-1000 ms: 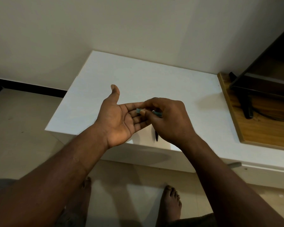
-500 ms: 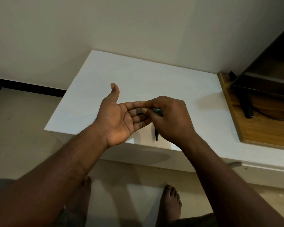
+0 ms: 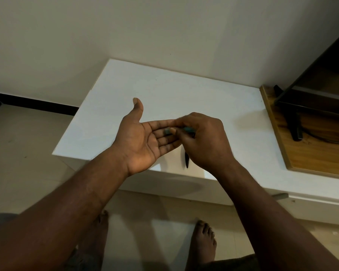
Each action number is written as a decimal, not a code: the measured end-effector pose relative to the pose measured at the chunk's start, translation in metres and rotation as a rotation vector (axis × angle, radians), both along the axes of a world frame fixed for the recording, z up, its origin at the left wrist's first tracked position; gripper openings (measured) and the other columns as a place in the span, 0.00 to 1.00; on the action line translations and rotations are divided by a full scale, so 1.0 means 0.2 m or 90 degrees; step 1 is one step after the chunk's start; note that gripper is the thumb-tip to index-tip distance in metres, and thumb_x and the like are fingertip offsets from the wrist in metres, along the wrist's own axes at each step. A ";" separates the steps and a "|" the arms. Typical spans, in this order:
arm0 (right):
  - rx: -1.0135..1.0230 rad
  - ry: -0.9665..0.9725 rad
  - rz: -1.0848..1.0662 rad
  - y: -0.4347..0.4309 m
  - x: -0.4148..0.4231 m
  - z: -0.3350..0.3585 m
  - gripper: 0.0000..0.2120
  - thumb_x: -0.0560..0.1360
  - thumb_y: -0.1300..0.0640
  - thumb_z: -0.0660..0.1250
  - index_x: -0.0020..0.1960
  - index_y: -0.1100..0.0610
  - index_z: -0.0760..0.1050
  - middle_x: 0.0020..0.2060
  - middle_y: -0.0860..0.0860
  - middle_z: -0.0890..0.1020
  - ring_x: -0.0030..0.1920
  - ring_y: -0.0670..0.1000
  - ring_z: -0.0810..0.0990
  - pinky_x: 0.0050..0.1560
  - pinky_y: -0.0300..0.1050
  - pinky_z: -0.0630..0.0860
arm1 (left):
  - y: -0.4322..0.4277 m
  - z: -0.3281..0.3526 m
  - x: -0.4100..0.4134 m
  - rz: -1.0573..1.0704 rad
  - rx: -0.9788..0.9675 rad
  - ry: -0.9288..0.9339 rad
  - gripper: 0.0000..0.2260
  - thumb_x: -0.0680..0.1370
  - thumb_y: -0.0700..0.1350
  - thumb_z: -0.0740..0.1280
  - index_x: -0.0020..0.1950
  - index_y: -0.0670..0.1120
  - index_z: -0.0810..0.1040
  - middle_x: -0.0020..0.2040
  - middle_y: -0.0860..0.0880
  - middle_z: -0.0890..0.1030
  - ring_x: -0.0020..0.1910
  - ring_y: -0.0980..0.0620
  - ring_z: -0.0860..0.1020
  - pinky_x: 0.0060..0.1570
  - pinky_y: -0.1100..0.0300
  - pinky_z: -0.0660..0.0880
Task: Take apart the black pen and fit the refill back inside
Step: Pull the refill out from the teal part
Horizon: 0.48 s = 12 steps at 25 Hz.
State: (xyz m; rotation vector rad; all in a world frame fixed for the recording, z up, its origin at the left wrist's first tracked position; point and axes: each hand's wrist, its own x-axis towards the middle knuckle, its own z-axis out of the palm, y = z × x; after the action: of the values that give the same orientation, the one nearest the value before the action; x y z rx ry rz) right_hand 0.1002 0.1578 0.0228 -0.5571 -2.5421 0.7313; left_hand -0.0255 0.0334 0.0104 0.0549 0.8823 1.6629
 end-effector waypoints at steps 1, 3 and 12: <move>0.001 -0.001 0.005 0.00 0.00 0.00 0.10 0.79 0.57 0.73 0.59 0.51 0.86 0.48 0.47 0.87 0.48 0.46 0.84 0.51 0.46 0.81 | 0.00 0.00 0.00 0.000 0.001 0.000 0.46 0.77 0.75 0.52 0.70 0.33 0.74 0.65 0.34 0.81 0.64 0.37 0.81 0.65 0.44 0.76; -0.003 0.000 0.002 -0.01 0.00 0.00 0.11 0.79 0.57 0.73 0.61 0.51 0.85 0.49 0.46 0.88 0.49 0.44 0.83 0.52 0.43 0.81 | 0.00 0.00 0.00 0.002 0.000 -0.002 0.46 0.77 0.74 0.52 0.70 0.33 0.74 0.65 0.34 0.81 0.64 0.37 0.81 0.65 0.44 0.77; -0.010 0.002 -0.001 0.00 0.00 -0.01 0.07 0.79 0.57 0.73 0.56 0.53 0.87 0.46 0.47 0.87 0.47 0.46 0.83 0.51 0.45 0.81 | -0.01 0.02 0.00 -0.007 0.010 -0.009 0.41 0.80 0.70 0.54 0.69 0.33 0.75 0.64 0.34 0.81 0.63 0.37 0.81 0.65 0.45 0.76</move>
State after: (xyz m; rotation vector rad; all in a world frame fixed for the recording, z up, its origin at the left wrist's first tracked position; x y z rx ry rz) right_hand 0.0995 0.1587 0.0207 -0.5627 -2.5347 0.7511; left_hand -0.0248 0.0322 0.0140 0.0591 0.8569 1.6575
